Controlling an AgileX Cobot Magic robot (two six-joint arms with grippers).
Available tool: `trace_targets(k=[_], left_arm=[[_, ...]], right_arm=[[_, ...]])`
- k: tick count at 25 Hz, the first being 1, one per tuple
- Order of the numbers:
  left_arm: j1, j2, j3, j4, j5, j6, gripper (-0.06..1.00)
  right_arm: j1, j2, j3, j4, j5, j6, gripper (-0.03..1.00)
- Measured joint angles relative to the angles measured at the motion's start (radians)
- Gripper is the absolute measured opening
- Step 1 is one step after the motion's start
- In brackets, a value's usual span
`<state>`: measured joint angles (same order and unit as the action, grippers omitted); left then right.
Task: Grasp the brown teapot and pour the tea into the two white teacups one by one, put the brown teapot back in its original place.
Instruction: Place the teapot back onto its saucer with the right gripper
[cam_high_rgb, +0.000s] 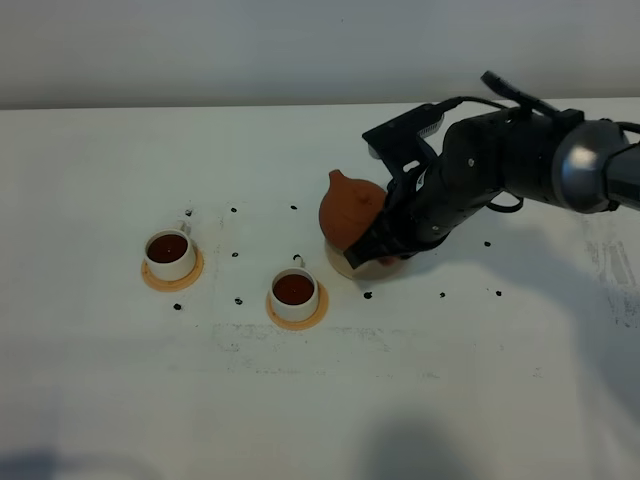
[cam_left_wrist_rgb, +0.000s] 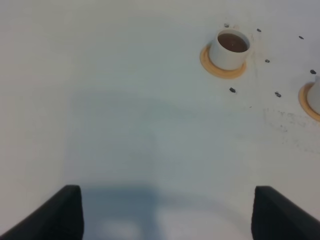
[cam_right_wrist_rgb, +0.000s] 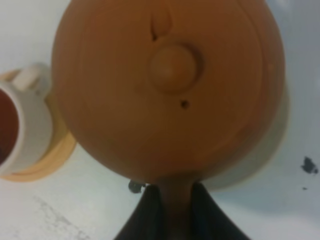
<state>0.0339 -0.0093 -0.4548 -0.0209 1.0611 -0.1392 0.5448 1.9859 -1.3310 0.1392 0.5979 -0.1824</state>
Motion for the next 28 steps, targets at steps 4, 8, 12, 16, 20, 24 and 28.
trace_targets(k=[4, 8, 12, 16, 20, 24, 28], left_arm=[[0.0, 0.0, 0.0, 0.0, 0.0, 0.0, 0.68], [0.0, 0.0, 0.0, 0.0, 0.0, 0.0, 0.68], [0.0, 0.0, 0.0, 0.0, 0.0, 0.0, 0.68], [0.0, 0.0, 0.0, 0.0, 0.0, 0.0, 0.68], [0.0, 0.0, 0.0, 0.0, 0.0, 0.0, 0.68], [0.0, 0.0, 0.0, 0.0, 0.0, 0.0, 0.68], [0.0, 0.0, 0.0, 0.0, 0.0, 0.0, 0.68]], right_arm=[[0.0, 0.029, 0.0, -0.002, -0.005, 0.002, 0.1], [-0.009, 0.035, 0.0, -0.003, -0.009, 0.014, 0.1], [-0.02, 0.049, 0.0, -0.01, -0.012, 0.021, 0.1], [-0.02, 0.05, 0.0, -0.011, -0.005, 0.021, 0.1], [-0.02, 0.051, 0.0, -0.014, -0.003, 0.022, 0.1], [-0.02, 0.051, 0.0, -0.026, 0.006, 0.02, 0.1], [-0.02, 0.051, 0.0, -0.04, 0.014, 0.018, 0.13]])
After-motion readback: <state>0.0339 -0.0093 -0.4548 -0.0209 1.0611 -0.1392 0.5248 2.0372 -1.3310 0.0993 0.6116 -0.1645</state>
